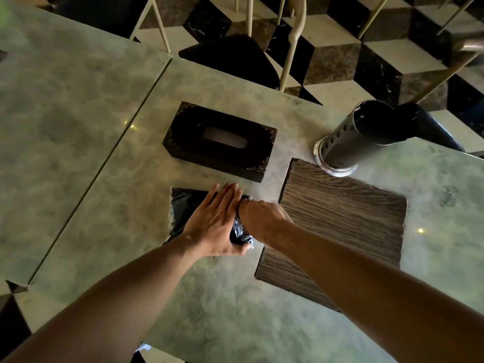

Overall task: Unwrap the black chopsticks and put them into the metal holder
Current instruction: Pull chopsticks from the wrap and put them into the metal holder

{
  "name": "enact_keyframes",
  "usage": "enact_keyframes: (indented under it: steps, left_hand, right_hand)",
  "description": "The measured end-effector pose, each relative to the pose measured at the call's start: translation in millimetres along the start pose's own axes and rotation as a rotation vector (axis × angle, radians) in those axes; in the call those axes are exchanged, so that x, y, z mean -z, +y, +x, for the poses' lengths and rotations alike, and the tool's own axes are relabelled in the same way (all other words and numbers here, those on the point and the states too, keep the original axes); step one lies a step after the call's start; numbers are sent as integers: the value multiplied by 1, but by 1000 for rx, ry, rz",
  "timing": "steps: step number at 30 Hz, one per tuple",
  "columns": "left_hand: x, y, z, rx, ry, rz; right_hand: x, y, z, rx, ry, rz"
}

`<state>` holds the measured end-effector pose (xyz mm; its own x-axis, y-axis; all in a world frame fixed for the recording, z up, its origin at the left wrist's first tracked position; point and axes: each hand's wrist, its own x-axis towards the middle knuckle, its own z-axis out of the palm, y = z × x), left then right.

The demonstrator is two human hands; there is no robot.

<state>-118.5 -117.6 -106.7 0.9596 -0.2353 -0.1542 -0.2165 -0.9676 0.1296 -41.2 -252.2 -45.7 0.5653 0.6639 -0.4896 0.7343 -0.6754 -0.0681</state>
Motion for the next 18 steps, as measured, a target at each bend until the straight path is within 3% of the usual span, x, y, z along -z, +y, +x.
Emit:
enact_keyframes:
  steps: [4,14,18]
  left_hand:
    - [0,-1,0,14,-2,-1]
    - [-8,-4,0,8,51,-2]
    - [-4,-2,2,15,20,14]
  right_hand:
    - [6,0,10,15,-130,-96]
    - [4,5,7,-10,-109,-21]
    - [6,10,-1,71,-128,-81]
